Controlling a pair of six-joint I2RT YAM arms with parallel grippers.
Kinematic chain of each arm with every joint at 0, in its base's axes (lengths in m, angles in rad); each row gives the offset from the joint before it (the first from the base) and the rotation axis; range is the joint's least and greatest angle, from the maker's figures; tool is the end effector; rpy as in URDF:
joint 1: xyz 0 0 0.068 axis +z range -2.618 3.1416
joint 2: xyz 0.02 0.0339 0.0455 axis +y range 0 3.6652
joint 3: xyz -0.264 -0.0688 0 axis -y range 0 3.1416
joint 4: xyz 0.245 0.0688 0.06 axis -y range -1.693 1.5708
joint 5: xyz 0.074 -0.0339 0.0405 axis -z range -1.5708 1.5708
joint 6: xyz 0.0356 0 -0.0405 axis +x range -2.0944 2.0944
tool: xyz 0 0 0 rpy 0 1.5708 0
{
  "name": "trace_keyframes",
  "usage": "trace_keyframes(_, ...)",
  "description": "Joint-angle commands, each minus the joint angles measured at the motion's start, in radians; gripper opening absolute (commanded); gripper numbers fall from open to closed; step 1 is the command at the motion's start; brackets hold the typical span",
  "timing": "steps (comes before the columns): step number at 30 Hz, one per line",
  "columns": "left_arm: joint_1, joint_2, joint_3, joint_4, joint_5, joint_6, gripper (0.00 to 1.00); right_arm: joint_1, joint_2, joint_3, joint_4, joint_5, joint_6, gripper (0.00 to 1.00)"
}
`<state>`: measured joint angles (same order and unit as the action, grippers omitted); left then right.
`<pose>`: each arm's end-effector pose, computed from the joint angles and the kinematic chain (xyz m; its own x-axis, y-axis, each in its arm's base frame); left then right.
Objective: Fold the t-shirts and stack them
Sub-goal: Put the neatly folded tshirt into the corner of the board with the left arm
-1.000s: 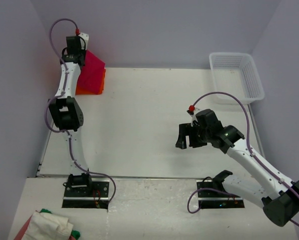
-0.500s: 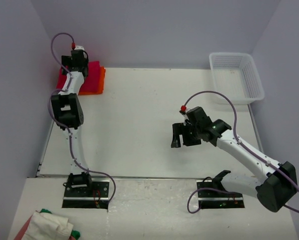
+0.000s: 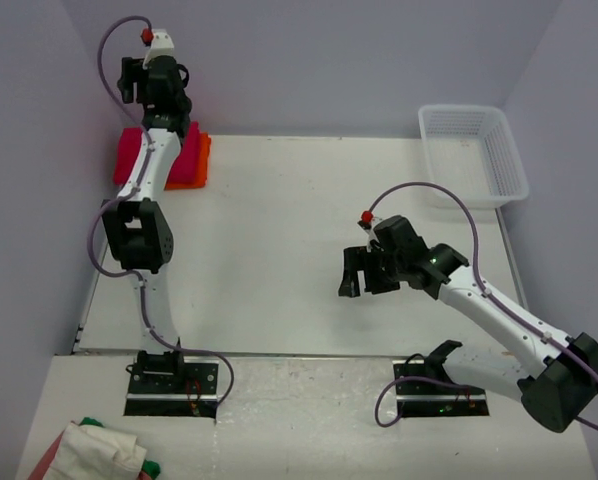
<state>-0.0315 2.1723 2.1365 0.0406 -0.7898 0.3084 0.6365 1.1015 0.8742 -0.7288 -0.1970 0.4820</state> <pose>0.5160 0.0090 0.3828 -0.2042 0.2202 -0.9538 -0.6567 0.6918 0.3003 0.1693 0.1338 0.2632 -0.8944 -0.0958 -0.4369 -0.2924 0.8644 0.4090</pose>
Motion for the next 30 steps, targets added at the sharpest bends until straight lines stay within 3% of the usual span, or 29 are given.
trace_keyframes(1,-0.019,0.035,0.016,-0.042,0.007,-0.009,0.66,0.011,-0.055,-0.001,0.002,0.014,0.018,0.79)
trace_keyframes(3,-0.027,0.047,0.026,-0.143,0.030,-0.067,0.43,0.014,-0.080,0.008,-0.015,0.042,0.018,0.79)
trace_keyframes(6,-0.034,0.014,0.011,-0.279,0.148,-0.247,0.51,0.015,-0.089,0.023,-0.037,0.114,0.003,0.80)
trace_keyframes(8,-0.056,-0.067,-0.050,-0.294,0.245,-0.366,0.48,0.014,-0.081,0.049,-0.052,0.172,-0.011,0.80)
trace_keyframes(11,-0.097,-0.153,-0.174,-0.298,0.369,-0.469,0.54,0.017,-0.098,0.068,-0.038,0.195,-0.023,0.82)
trace_keyframes(12,-0.105,-0.204,-0.225,-0.317,0.409,-0.498,0.16,0.015,-0.113,0.066,-0.009,0.191,-0.028,0.85)
trace_keyframes(13,-0.111,-0.230,-0.255,-0.327,0.484,-0.579,0.00,0.017,-0.118,0.071,-0.003,0.195,-0.020,0.87)
trace_keyframes(17,-0.163,-0.440,-0.510,-0.254,0.600,-0.698,0.00,0.019,-0.143,0.045,0.083,0.186,0.007,0.99)
trace_keyframes(21,-0.267,-0.575,-0.717,-0.260,0.581,-0.709,0.00,0.023,-0.201,-0.007,0.173,0.185,0.033,0.99)
trace_keyframes(22,-0.289,-0.595,-0.739,-0.265,0.599,-0.710,0.03,0.025,-0.215,-0.010,0.180,0.192,0.033,0.99)
trace_keyframes(23,-0.300,-0.633,-0.775,-0.298,0.601,-0.722,0.57,0.028,-0.221,-0.009,0.183,0.195,0.029,0.99)
trace_keyframes(24,-0.312,-0.653,-0.794,-0.309,0.598,-0.723,0.97,0.026,-0.226,-0.006,0.181,0.211,0.024,0.99)
trace_keyframes(30,-0.401,-0.770,-0.877,-0.390,0.529,-0.716,1.00,0.032,-0.226,0.040,0.200,0.275,-0.006,0.99)
